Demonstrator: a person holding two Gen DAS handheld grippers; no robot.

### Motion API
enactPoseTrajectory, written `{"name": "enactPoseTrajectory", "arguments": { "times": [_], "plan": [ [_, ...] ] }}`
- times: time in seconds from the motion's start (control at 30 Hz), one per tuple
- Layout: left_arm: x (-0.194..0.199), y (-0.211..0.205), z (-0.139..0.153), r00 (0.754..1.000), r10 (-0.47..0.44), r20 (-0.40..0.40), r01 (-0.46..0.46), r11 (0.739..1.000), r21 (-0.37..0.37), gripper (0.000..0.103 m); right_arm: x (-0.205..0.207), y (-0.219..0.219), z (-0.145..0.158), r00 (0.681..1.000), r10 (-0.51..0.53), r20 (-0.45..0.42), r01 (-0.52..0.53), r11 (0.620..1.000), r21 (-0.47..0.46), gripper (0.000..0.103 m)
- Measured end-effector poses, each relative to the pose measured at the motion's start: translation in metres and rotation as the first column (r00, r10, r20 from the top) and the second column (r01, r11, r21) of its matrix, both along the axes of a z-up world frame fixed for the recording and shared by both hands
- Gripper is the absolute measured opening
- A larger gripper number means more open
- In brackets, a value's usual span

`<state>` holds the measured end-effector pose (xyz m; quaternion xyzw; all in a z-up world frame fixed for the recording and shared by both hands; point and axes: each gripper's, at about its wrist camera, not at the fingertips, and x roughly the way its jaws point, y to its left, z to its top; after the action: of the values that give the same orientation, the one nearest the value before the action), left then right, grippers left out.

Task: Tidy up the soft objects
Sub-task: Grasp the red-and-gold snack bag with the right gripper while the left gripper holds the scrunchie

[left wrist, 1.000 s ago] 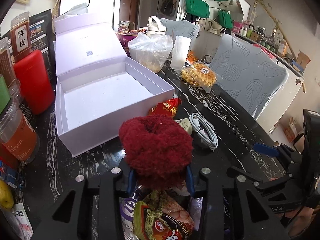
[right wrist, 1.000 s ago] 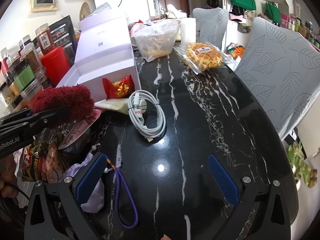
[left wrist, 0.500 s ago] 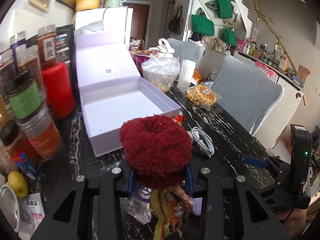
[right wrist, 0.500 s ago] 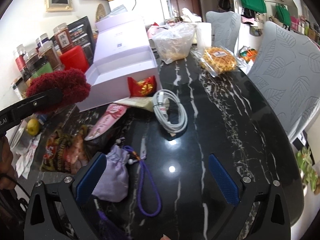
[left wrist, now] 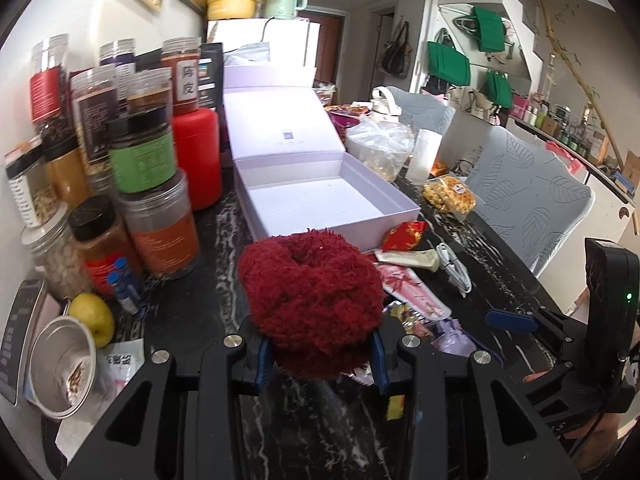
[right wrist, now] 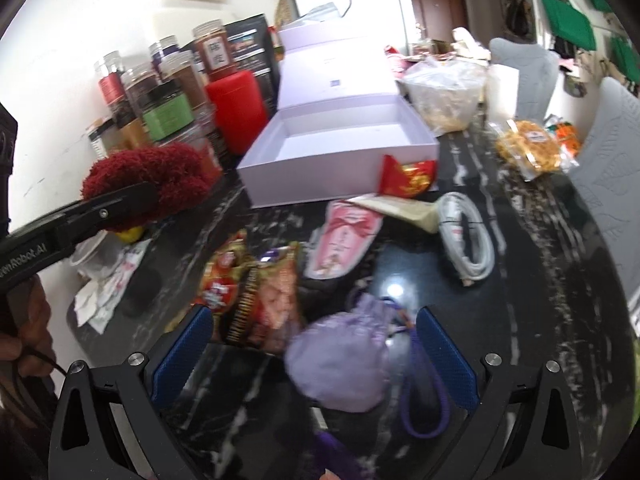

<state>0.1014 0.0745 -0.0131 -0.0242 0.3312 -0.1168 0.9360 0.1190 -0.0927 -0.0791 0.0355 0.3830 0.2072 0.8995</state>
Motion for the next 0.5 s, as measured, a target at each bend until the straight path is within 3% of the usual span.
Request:
{"name": "enactPoseTrajectory", "arguments": {
  "times": [0.4, 0.5],
  "plan": [
    [-0.006, 0.025, -0.013, 0.998, 0.055, -0.02, -0.055, 0.998, 0.004, 0.038, 0.021, 0.034, -0.014, 0.996, 0.038, -0.081, -0.031, 0.996, 0.086, 0.103],
    [-0.004, 0.027, -0.015, 0.998, 0.051, -0.025, -0.051, 0.999, -0.003, 0.038, 0.023, 0.032, -0.018, 0.995, 0.046, -0.093, -0.036, 0.994, 0.105, 0.095]
  ]
}}
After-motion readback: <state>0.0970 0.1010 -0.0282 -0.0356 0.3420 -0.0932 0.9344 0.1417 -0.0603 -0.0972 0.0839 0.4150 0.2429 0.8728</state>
